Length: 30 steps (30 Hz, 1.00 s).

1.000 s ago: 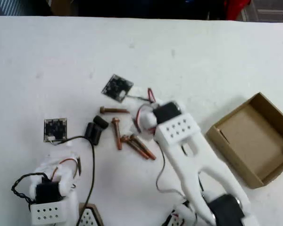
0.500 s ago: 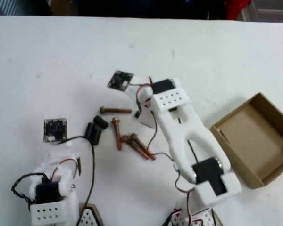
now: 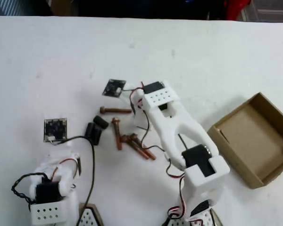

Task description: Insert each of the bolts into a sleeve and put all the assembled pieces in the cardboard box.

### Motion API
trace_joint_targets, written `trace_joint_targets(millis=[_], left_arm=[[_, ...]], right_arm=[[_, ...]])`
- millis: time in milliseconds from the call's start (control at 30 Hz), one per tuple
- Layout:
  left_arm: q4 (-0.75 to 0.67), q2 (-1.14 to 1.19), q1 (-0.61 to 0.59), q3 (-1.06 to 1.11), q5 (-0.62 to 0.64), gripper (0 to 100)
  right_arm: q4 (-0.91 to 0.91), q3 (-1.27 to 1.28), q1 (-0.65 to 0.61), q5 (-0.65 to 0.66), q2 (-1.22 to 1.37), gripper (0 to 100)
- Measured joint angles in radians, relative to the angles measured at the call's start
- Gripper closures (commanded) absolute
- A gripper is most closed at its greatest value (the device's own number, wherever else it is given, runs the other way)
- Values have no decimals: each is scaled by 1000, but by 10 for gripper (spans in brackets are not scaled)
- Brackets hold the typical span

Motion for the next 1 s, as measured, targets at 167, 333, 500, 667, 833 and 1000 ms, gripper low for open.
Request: trace_joint_targets(millis=[167, 333, 500, 667, 833, 1000], left_arm=[[0, 0, 0, 0, 0, 977], [0, 0, 0, 0, 0, 977], [0, 0, 0, 0, 0, 977], [0, 0, 0, 0, 0, 977], [0, 0, 0, 0, 0, 977], [0, 0, 0, 0, 0, 977]], right_arm=[[-46, 0, 0, 0, 31, 800], [-74, 0, 0, 0, 32, 800], [-91, 0, -3, 0, 32, 801], [-94, 0, -40, 3, 32, 801], [-98, -6, -74, 6, 68, 801], [-112, -43, -71, 6, 121, 801]])
